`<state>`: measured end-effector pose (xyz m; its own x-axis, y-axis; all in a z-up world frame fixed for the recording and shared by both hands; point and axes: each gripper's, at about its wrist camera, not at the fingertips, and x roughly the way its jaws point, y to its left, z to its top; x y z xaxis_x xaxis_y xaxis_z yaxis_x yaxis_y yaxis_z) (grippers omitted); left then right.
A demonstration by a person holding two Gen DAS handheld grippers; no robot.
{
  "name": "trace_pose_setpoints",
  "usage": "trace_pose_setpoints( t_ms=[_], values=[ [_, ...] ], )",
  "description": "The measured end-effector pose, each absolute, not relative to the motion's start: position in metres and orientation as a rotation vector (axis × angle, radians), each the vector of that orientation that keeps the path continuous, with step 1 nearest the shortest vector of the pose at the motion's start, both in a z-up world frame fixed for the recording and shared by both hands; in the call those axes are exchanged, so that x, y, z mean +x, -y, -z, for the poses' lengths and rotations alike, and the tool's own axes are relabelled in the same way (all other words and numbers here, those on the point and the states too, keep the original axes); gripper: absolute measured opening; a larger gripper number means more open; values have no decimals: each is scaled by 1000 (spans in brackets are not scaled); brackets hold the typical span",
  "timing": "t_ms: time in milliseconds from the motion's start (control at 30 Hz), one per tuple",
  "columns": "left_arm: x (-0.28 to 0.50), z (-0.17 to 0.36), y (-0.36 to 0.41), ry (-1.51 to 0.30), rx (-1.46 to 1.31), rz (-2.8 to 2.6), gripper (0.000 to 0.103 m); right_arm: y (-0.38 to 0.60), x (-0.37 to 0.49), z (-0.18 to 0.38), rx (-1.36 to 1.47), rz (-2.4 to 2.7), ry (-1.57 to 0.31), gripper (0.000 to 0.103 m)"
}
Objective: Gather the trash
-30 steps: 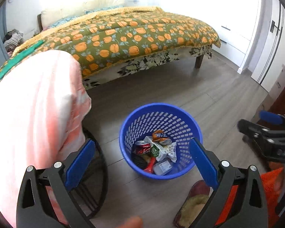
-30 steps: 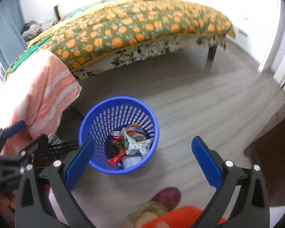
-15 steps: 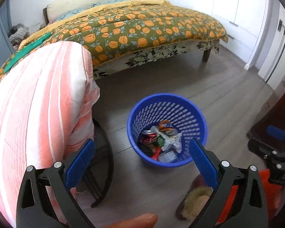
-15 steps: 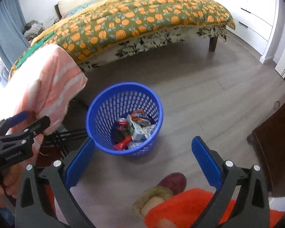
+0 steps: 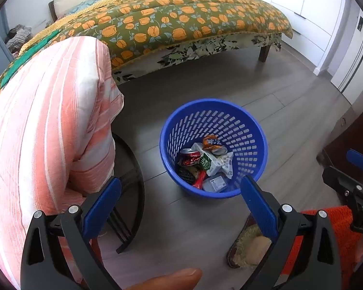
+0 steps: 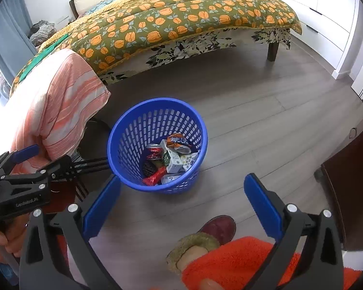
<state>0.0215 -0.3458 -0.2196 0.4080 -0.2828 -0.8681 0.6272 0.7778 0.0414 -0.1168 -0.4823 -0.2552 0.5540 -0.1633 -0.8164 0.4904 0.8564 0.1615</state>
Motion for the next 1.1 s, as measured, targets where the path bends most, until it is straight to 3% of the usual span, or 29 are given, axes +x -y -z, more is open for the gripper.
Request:
trace_pose_setpoints(
  t_ms=[1100],
  values=[
    [26, 224, 344, -1010, 405, 563, 98, 481, -116, 259, 394, 401, -922, 98]
  ],
)
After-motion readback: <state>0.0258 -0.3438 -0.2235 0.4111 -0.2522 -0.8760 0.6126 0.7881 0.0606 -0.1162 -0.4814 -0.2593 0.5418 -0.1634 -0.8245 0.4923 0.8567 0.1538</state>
